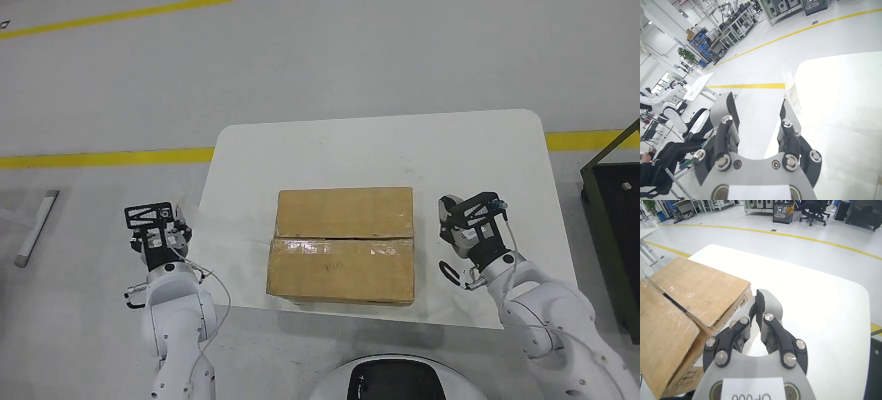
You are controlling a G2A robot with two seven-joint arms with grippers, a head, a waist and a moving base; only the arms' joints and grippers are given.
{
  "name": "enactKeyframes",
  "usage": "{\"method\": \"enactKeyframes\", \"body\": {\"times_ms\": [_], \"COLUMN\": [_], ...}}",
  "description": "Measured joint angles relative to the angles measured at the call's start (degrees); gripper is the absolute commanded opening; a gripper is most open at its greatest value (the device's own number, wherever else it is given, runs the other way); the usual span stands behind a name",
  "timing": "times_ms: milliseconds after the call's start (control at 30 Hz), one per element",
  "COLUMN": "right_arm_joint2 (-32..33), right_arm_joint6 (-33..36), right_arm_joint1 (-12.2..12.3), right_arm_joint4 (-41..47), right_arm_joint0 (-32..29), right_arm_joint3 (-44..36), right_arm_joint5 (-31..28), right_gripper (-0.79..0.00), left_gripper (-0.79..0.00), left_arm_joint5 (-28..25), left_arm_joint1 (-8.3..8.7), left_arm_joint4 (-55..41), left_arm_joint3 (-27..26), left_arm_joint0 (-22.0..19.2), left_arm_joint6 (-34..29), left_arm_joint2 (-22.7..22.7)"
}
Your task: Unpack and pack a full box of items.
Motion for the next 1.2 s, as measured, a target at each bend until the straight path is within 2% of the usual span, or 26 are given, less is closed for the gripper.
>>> {"method": "enactKeyframes", "body": {"times_ms": [500,767,867,967,1200], "right_arm_joint2": [0.0,-1.1,-0.4,0.5,2.2], "right_arm_joint6": [0.3,1.0,1.0,1.1,1.0], "right_arm_joint1": [0.3,0.3,0.4,0.5,0.7], "right_arm_joint4": [-0.1,-0.9,-1.0,-1.0,-1.3], "right_arm_joint0": [0.3,0.9,0.9,0.9,0.1], "right_arm_joint3": [-0.2,0.1,0.2,0.3,0.6], "right_arm_joint5": [1.0,1.7,2.4,3.0,4.1], "right_gripper": [-0.785,-0.785,-0.785,-0.785,-0.785], "left_gripper": [0.000,0.000,0.000,0.000,0.000], "left_arm_joint5": [0.0,-2.0,-5.2,-8.3,-14.7], "left_arm_joint1": [0.53,0.66,0.50,0.24,-0.42], "left_arm_joint4": [-1.2,-2.5,-4.5,-6.3,-7.5], "left_arm_joint3": [-0.1,-2.0,-4.9,-7.9,-11.0], "left_arm_joint0": [-0.7,-0.3,1.1,2.6,4.6], "left_arm_joint6": [0.1,0.6,0.6,0.4,-0.8], "left_arm_joint2": [-6.5,-6.6,-3.4,1.9,17.7]}}
